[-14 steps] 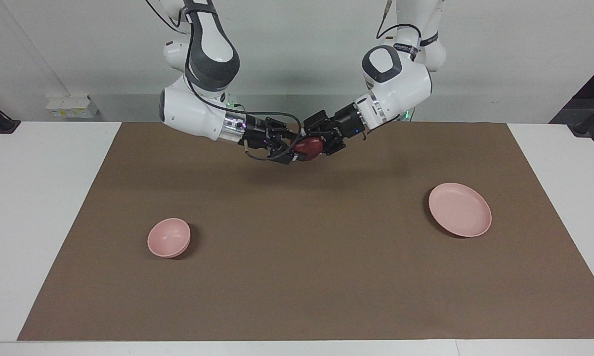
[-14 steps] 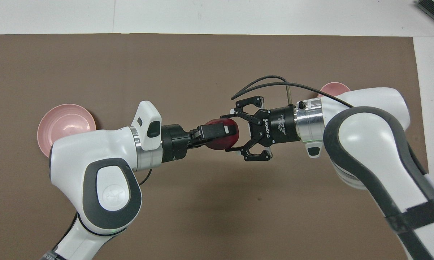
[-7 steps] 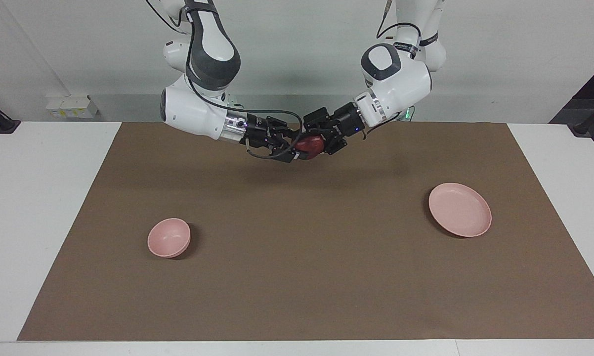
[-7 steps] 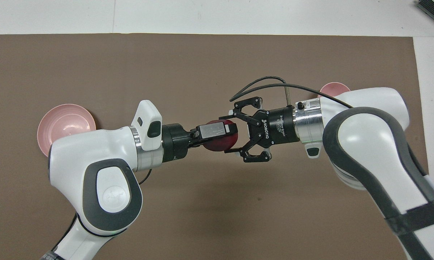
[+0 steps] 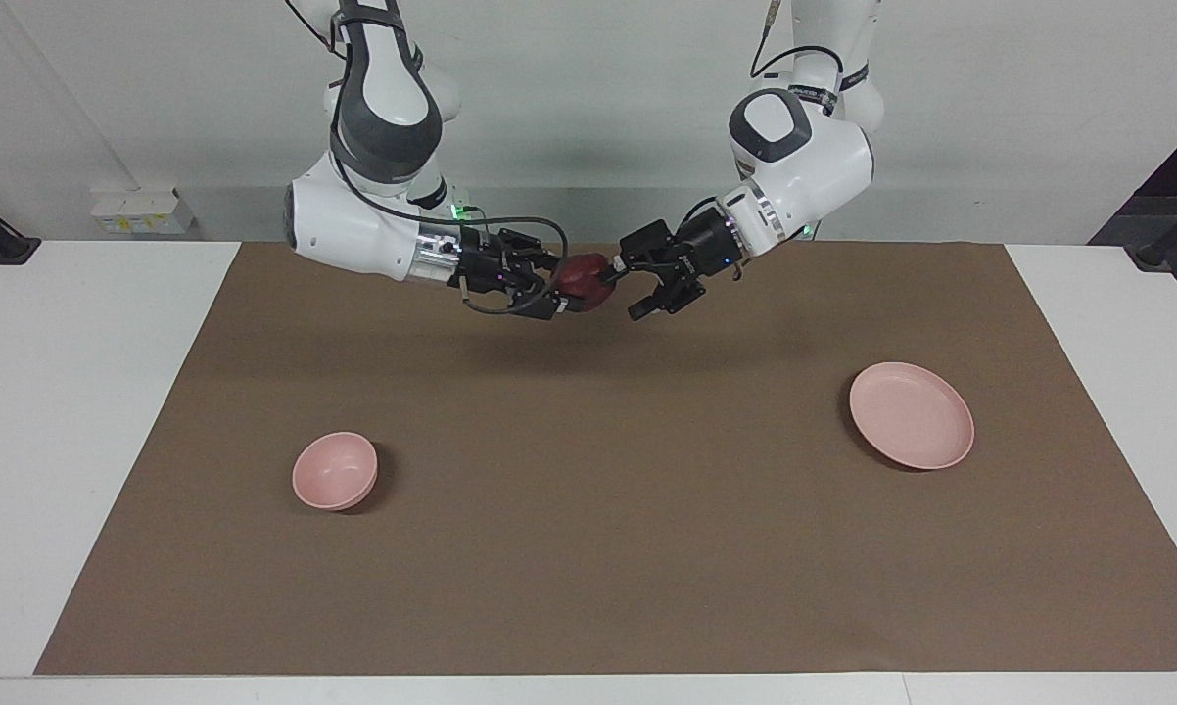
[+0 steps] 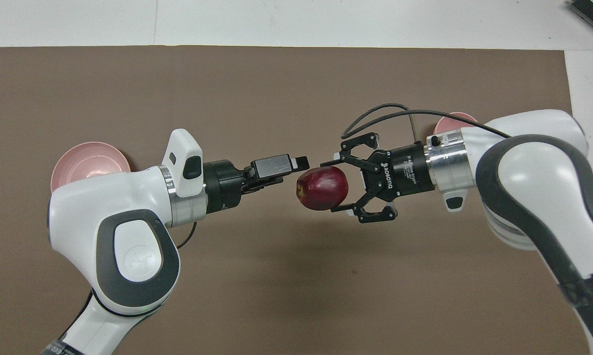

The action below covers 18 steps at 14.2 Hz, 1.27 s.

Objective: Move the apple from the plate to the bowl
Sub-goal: 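Move the apple toward the pink bowl with the right gripper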

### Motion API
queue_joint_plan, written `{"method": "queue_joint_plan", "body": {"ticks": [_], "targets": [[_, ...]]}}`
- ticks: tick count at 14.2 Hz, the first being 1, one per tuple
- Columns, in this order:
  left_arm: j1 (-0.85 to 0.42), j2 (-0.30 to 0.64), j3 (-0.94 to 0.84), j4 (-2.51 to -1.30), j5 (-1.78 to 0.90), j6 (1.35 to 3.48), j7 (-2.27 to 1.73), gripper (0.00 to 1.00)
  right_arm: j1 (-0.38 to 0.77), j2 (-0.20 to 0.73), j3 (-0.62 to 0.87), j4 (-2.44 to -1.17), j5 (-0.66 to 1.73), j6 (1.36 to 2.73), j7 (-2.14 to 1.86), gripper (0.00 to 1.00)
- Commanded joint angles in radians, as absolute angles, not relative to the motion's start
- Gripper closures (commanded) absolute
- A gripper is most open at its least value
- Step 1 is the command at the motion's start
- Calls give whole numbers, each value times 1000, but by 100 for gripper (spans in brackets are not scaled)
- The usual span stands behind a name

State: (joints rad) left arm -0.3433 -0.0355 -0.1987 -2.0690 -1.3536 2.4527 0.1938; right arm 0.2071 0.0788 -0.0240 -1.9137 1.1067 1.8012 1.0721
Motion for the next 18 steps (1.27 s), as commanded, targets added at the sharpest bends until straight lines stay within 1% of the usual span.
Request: {"method": "queue_joint_plan", "body": {"ticks": [1, 3, 5, 7, 8, 9, 11, 13, 15, 18], "targets": [[-322, -72, -199, -2118, -1310, 2457, 196, 0, 140, 71, -20, -1888, 1051, 1741, 1051, 100], [-284, -84, -199, -2146, -1199, 2453, 195, 0, 101, 74, -21, -1881, 1016, 1724, 1016, 100], [-256, -84, -199, -2161, -1064, 2450, 195, 0, 43, 77, -21, -1881, 919, 1723, 962, 100], [-197, -77, -199, -2157, -897, 2400, 195, 0, -12, 84, -23, -1875, 838, 1741, 925, 100], [-154, -72, -201, -2148, -783, 2352, 195, 0, -34, 90, -23, -1867, 759, 1756, 899, 100], [-115, -68, -201, -2137, -673, 2314, 195, 0, -37, 100, -21, -1861, 664, 1799, 869, 100], [-60, -57, -201, -2102, -475, 2261, 196, 0, -49, 106, -21, -1861, 547, 1876, 842, 100], [-2, -37, -201, -2013, -286, 2154, 196, 0, -49, 112, -21, -1867, 413, 1965, 813, 100], [29, -14, -198, -1892, -131, 2026, 195, 0, -35, 132, -21, -1871, 258, 2049, 811, 100], [52, -6, -196, -1742, -34, 1881, 196, 0, -8, 140, -20, -1882, 36, 2123, 821, 100]]}}
